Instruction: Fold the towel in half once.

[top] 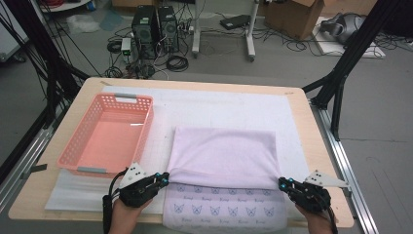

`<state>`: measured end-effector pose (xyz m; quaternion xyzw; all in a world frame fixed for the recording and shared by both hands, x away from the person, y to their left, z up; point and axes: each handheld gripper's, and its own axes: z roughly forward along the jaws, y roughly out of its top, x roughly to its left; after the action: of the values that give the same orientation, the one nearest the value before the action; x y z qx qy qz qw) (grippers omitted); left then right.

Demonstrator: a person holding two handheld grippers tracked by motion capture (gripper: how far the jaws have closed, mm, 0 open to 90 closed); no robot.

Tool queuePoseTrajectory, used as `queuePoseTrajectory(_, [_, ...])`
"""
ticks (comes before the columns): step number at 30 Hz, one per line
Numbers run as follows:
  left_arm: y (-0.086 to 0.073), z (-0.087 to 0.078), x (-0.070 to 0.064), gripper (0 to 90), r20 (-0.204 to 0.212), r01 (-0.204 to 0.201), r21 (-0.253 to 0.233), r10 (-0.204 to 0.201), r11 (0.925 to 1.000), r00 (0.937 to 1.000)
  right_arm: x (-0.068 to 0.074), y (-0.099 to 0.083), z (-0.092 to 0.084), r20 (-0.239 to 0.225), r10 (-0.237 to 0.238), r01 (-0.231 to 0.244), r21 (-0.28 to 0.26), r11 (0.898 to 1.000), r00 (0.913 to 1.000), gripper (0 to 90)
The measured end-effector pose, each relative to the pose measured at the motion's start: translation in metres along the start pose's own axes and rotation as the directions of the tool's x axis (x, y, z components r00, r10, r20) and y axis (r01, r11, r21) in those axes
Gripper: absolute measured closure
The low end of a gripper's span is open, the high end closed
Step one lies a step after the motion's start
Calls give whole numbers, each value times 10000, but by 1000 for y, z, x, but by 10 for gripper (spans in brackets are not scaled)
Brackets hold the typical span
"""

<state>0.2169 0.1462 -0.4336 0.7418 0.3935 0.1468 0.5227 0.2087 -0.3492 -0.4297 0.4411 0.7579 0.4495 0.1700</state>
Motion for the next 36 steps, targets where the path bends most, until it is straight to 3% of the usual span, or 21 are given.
queuePoseTrajectory(25, [-12, -18, -11, 872, 281, 145, 100, -148, 9998, 9995, 12, -12, -17, -242, -39, 38, -10, 10000, 9997, 840])
queuePoseTrajectory(36, [-22, -27, -22, 872, 496, -95, 580, 66, 9983, 9987, 24, -26, -32, -329, 2, 16, 546, 9985, 9995, 844])
